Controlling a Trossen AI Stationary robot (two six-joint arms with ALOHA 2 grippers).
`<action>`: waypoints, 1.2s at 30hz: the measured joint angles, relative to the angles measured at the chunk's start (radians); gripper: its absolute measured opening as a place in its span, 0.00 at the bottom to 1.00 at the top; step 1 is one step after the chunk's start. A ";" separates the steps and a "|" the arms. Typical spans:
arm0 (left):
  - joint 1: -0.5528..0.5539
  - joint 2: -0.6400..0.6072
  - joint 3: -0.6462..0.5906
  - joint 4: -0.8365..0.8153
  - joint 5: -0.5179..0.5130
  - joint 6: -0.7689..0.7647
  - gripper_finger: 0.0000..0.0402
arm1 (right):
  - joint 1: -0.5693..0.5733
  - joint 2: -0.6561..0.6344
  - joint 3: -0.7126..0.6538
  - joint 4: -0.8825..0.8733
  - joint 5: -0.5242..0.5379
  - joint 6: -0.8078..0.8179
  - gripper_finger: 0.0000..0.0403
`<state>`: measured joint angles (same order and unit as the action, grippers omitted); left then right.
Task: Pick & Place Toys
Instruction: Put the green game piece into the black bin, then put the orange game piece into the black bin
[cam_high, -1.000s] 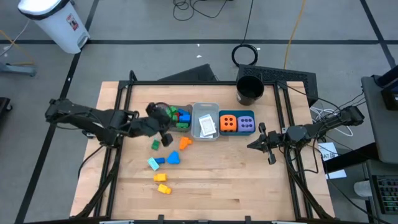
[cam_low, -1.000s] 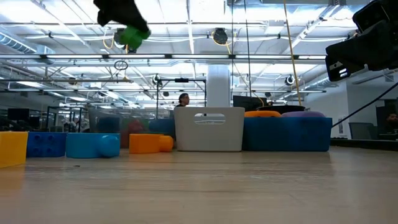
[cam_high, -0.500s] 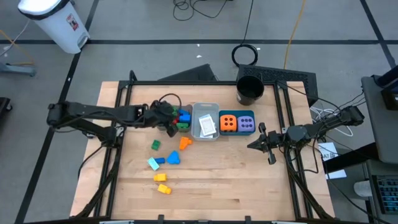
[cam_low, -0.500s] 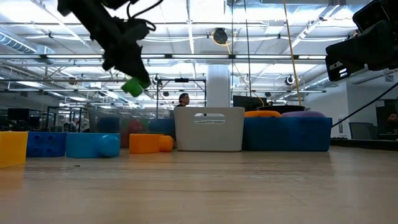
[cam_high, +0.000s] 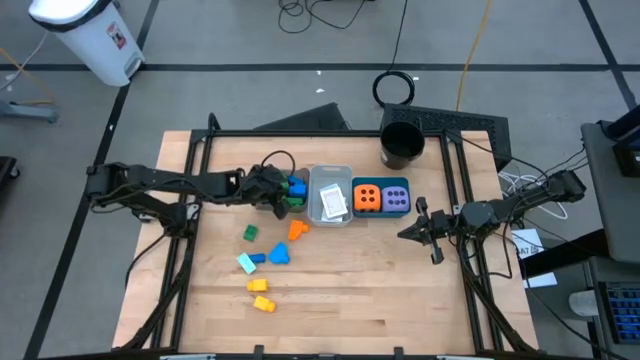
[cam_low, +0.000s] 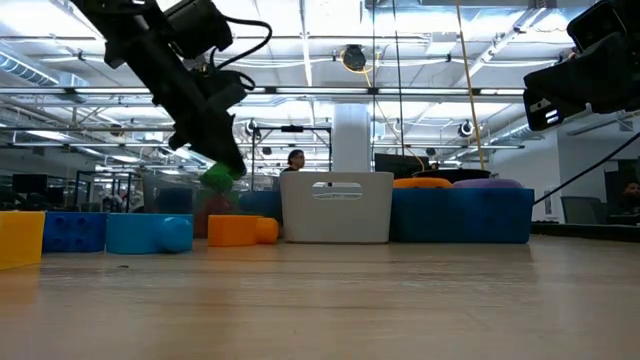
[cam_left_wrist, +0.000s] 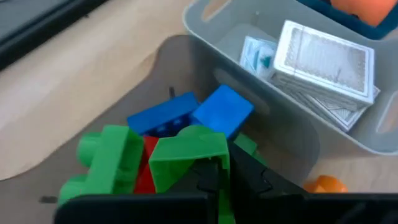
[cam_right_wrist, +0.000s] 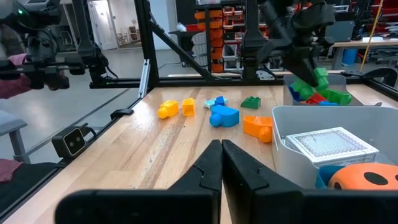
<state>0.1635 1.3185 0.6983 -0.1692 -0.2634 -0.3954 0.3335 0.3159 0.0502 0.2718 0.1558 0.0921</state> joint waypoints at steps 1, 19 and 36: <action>0.000 0.003 0.000 0.003 0.004 0.000 0.05 | 0.000 0.000 0.000 0.000 0.000 0.000 0.01; -0.003 0.009 0.021 -0.024 0.064 -0.051 0.57 | 0.000 -0.001 0.000 0.000 0.000 0.000 0.01; -0.194 -0.022 0.285 -0.375 -0.007 -0.113 0.59 | 0.000 -0.001 0.000 0.000 0.000 0.000 0.01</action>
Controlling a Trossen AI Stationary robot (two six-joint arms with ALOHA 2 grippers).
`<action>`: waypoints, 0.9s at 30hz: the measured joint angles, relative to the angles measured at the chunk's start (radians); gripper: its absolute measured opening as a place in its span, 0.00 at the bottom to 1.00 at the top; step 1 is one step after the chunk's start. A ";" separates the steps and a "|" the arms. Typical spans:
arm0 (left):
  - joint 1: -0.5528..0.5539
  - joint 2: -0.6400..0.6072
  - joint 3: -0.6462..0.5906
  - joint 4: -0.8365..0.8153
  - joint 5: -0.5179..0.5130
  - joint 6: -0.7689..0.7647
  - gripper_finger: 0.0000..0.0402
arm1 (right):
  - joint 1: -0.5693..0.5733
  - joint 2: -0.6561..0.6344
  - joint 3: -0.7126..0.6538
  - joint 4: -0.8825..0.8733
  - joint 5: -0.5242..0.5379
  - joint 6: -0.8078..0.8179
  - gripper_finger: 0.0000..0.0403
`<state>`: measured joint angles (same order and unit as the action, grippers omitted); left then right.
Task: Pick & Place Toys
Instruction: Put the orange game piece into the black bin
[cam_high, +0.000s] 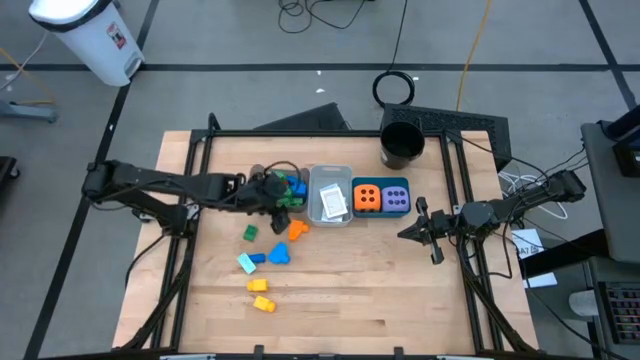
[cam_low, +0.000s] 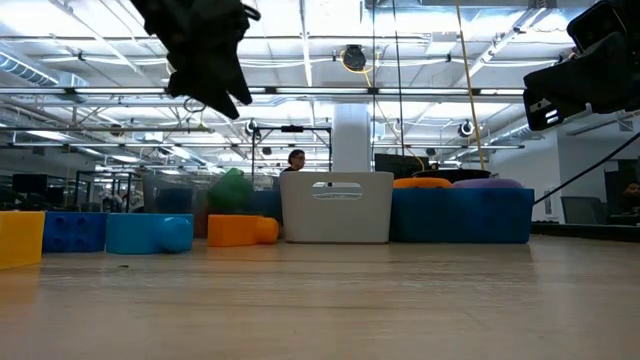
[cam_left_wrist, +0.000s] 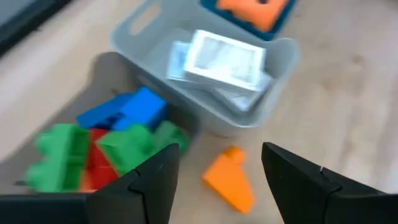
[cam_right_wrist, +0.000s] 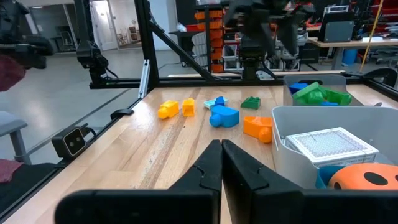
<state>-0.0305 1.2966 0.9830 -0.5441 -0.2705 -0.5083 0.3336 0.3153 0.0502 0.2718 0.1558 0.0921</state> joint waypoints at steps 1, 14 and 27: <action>-0.019 0.001 0.000 0.009 0.000 -0.020 0.59 | 0.000 0.000 0.000 0.000 0.000 0.000 0.01; -0.180 0.028 -0.048 0.135 0.008 -0.226 0.59 | 0.000 0.000 0.000 0.000 0.000 0.000 0.01; -0.225 0.194 -0.059 0.154 0.033 -0.314 0.66 | 0.000 0.003 0.000 0.002 0.000 0.000 0.01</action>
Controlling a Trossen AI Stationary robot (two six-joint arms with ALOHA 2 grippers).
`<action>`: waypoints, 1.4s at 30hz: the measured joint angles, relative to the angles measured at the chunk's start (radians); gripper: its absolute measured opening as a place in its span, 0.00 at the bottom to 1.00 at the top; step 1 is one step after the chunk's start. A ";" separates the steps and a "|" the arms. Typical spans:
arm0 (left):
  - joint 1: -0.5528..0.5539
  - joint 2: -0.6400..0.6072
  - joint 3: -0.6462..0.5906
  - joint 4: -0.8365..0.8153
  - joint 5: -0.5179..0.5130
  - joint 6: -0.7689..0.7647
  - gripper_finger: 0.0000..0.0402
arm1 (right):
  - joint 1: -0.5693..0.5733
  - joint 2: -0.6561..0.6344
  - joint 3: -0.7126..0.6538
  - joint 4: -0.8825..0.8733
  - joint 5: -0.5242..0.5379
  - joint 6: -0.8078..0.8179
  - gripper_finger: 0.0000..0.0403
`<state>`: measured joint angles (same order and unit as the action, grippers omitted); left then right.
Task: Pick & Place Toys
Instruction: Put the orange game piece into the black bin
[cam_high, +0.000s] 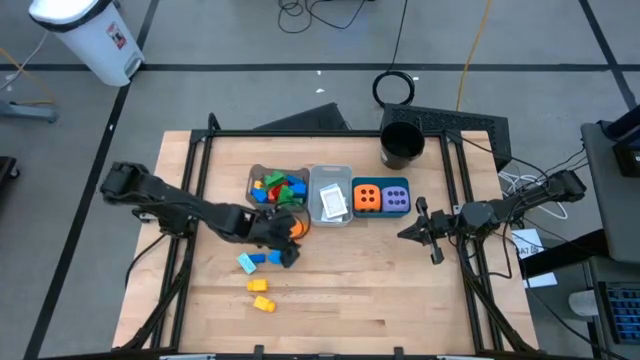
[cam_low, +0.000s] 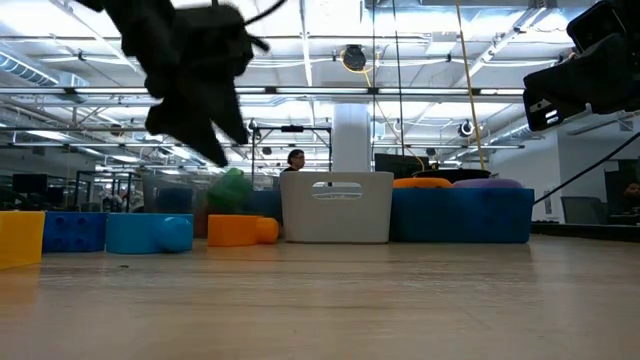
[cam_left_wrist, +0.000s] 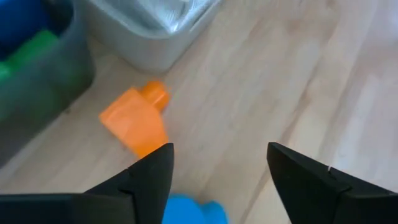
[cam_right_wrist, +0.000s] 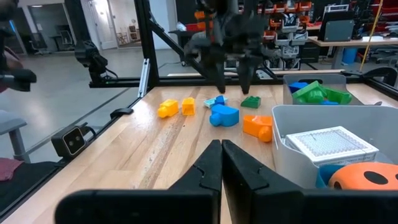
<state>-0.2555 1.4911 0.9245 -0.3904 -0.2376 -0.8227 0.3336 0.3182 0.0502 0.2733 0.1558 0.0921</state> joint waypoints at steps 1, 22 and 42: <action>0.003 0.019 0.000 -0.001 0.001 -0.001 0.68 | 0.000 0.003 0.000 0.000 0.000 0.000 0.01; 0.075 0.203 0.000 -0.011 -0.122 -0.077 0.71 | 0.000 0.009 0.000 0.005 0.000 0.000 0.01; 0.084 0.303 0.001 0.071 -0.156 -0.070 0.71 | 0.000 0.008 0.000 0.006 0.000 0.000 0.01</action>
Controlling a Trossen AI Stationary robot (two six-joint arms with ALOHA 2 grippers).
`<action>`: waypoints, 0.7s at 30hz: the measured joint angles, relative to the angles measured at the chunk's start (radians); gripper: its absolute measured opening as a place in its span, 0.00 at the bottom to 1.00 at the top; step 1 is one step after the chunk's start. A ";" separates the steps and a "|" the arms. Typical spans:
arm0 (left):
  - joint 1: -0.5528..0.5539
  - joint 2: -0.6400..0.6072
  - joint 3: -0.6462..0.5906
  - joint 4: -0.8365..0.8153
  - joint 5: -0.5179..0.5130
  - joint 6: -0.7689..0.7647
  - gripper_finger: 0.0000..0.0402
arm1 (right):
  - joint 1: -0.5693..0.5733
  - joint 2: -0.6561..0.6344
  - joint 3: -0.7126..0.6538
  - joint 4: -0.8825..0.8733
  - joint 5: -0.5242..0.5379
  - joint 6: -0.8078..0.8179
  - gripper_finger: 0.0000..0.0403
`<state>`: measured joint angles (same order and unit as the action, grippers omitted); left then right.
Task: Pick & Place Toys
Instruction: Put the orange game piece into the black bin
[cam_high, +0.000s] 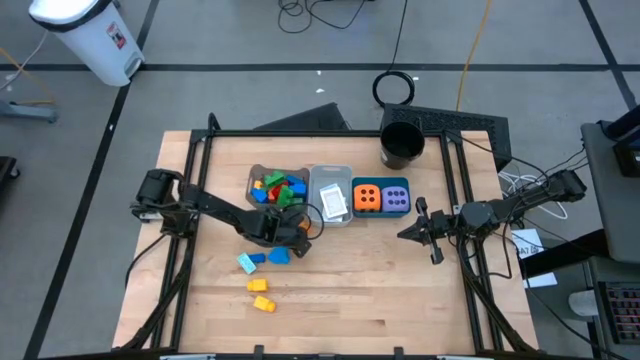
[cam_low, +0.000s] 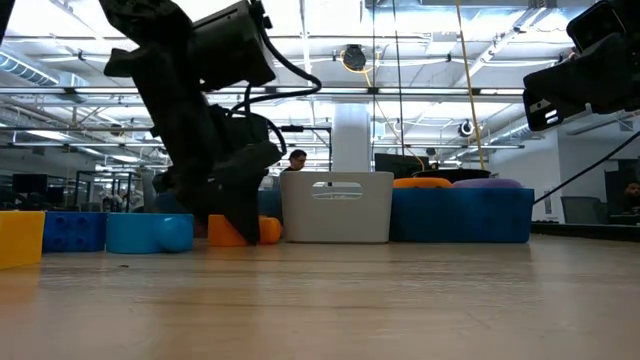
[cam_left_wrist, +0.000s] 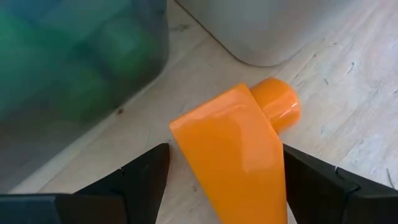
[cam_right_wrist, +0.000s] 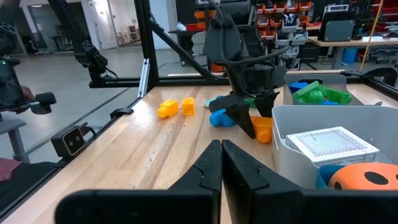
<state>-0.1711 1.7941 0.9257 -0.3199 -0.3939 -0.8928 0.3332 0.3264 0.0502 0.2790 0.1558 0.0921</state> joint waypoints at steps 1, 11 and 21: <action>0.001 0.000 0.000 0.000 0.000 0.000 0.71 | 0.000 0.000 0.000 0.000 0.000 0.000 0.01; 0.002 0.001 0.000 0.008 -0.003 0.007 0.68 | 0.000 0.000 0.000 0.000 0.000 0.000 0.01; 0.003 -0.010 0.000 0.012 0.039 0.018 0.39 | 0.000 0.000 0.000 0.000 0.000 0.000 0.01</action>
<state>-0.1684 1.7839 0.9257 -0.3080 -0.3551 -0.8751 0.3335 0.3265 0.0502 0.2787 0.1558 0.0921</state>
